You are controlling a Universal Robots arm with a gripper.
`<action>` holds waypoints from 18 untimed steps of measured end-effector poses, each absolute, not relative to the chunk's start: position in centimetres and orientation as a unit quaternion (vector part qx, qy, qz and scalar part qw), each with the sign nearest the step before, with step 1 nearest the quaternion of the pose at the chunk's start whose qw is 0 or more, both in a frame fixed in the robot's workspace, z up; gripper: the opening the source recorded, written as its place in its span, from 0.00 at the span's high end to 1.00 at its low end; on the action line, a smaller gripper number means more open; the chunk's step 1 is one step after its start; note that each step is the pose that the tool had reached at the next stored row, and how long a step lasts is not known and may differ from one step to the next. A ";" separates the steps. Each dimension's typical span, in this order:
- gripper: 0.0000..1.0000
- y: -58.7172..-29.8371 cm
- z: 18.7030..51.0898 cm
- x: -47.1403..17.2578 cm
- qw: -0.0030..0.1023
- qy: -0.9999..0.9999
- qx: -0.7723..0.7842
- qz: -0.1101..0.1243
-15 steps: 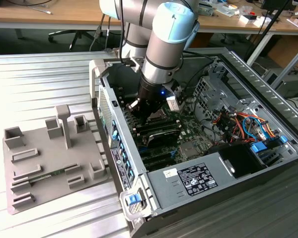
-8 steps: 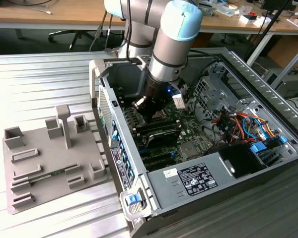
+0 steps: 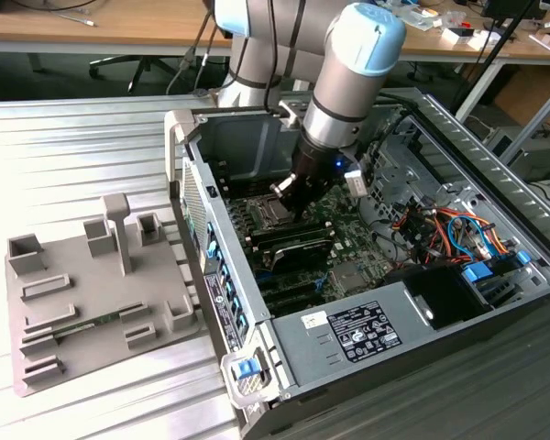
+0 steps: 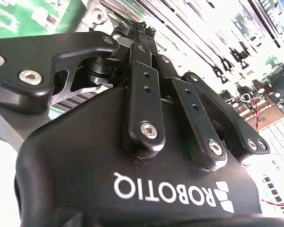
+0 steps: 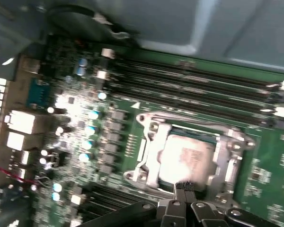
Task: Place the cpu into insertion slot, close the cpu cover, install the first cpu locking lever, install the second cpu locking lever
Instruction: 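Install the second cpu locking lever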
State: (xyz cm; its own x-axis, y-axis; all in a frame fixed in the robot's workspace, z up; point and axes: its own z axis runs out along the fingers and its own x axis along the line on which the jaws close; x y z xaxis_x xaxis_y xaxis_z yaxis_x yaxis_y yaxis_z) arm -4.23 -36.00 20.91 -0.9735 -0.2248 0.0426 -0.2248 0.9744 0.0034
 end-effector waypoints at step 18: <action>0.89 -35.9 24.6 -4.0 0.021 -0.993 0.113 0.000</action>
